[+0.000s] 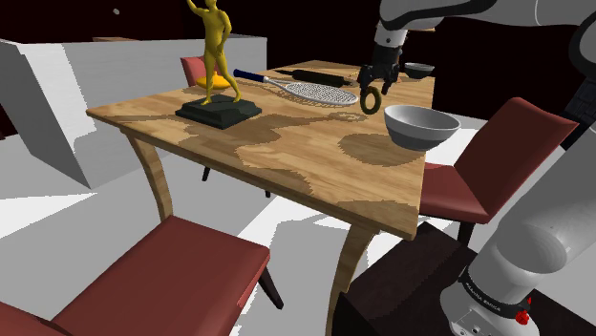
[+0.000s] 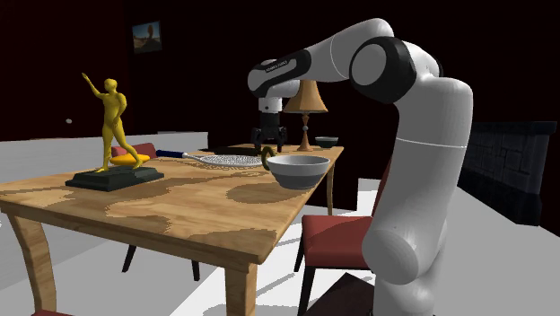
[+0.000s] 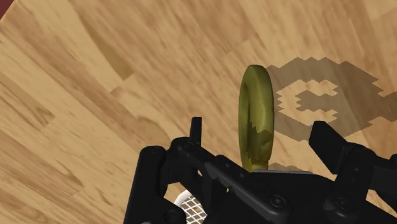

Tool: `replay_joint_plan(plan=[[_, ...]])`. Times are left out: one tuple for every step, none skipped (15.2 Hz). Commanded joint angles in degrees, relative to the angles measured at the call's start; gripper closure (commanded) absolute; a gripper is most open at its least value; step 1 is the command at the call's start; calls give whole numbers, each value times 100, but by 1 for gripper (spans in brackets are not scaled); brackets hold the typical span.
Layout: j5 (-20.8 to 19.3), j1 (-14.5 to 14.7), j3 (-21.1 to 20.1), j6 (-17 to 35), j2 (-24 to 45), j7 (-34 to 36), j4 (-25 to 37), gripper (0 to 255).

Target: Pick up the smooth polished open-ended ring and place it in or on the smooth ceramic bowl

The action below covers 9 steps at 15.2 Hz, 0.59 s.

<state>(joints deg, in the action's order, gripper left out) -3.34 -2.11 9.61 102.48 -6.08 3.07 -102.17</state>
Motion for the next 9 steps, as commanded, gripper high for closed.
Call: replay_joint_plan(plan=[[0, 0, 0, 9, -1, 1, -8, 0], [0, 0, 0, 9, -1, 1, -8, 0], [0, 0, 0, 9, -1, 1, -8, 0], [0, 0, 0, 7, 0, 1, -7, 0], [0, 0, 0, 7, 0, 1, -7, 255], [0, 0, 0, 7, 0, 1, -7, 255], [0, 0, 0, 7, 0, 1, -7, 255], [0, 0, 0, 7, 0, 1, -7, 255], [0, 0, 0, 7, 0, 1, -7, 255]])
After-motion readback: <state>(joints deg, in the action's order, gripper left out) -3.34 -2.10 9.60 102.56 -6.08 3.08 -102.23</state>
